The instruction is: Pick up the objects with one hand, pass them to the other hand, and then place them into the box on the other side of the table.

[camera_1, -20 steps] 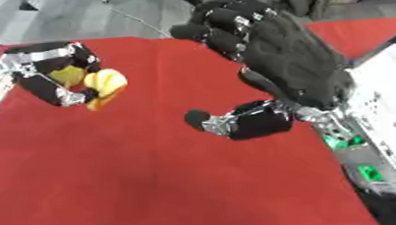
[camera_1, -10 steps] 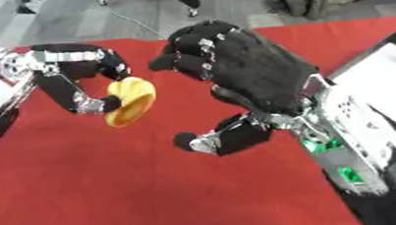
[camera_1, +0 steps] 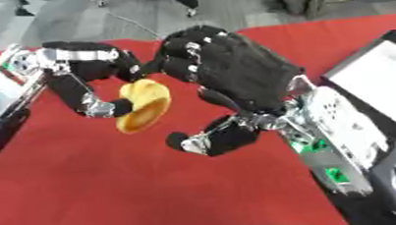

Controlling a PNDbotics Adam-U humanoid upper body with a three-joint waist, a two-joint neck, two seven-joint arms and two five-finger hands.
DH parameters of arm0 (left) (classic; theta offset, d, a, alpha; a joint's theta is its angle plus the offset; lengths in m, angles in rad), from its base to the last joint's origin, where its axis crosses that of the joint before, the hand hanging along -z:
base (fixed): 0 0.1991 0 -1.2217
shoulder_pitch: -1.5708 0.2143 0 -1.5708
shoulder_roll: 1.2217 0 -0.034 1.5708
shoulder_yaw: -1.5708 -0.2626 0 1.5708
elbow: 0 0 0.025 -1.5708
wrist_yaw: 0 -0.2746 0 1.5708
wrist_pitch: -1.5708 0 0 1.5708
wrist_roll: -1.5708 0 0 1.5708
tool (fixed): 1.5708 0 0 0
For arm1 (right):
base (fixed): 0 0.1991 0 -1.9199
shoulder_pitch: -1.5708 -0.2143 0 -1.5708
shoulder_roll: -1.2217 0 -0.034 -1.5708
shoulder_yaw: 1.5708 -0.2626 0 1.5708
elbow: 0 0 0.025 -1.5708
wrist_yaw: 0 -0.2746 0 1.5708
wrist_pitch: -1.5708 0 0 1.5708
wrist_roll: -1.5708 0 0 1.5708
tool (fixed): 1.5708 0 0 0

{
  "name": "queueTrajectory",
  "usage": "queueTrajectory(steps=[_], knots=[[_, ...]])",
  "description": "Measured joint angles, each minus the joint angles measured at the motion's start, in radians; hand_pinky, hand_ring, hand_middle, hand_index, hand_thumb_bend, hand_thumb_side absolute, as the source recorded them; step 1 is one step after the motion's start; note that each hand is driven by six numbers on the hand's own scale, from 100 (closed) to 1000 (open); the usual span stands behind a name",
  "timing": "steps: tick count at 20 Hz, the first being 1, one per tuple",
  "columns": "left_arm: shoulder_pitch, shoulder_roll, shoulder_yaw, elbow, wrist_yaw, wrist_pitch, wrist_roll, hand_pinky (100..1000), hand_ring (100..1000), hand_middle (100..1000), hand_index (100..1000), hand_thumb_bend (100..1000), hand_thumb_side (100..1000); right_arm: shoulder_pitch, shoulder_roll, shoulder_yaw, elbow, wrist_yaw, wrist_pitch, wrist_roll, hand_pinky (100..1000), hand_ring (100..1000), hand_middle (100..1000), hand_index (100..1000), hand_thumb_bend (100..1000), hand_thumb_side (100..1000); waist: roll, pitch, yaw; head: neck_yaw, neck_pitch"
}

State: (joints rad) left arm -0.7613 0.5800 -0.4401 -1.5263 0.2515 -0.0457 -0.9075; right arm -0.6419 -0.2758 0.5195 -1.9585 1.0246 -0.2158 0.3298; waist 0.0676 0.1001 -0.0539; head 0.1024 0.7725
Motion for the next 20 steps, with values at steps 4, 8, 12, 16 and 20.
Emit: queueTrajectory(steps=[4,8,12,16,20], knots=[[-0.003,0.0,-0.001,0.0,0.0,0.002,0.001,678,492,429,553,100,237,-0.011,0.024,0.001,0.051,0.047,0.001,-0.014,825,833,709,834,481,371,0.004,0.0,0.006,-0.009,0.0],[-0.005,-0.009,-0.002,-0.003,0.0,0.004,0.0,678,492,429,553,100,234,-0.018,0.039,0.013,0.103,0.073,0.002,-0.038,806,790,646,796,466,354,0.005,0.0,0.009,-0.016,0.0],[-0.006,-0.009,-0.002,-0.005,0.0,0.008,-0.001,677,492,430,553,100,230,-0.018,0.046,0.025,0.14,0.08,0.001,-0.058,774,731,546,703,444,342,0.004,0.0,0.013,-0.017,0.0],[-0.01,-0.018,-0.005,-0.007,0.002,0.009,-0.001,677,493,432,556,100,231,-0.019,0.055,0.031,0.17,0.079,0.002,-0.092,729,657,453,605,405,346,0.004,0.0,0.014,-0.017,0.0],[-0.013,-0.023,-0.006,-0.006,0.002,0.009,-0.001,676,493,433,556,100,230,-0.019,0.062,0.036,0.187,0.071,0.007,-0.143,698,620,404,552,353,396,0.004,0.0,0.016,-0.017,0.0]])
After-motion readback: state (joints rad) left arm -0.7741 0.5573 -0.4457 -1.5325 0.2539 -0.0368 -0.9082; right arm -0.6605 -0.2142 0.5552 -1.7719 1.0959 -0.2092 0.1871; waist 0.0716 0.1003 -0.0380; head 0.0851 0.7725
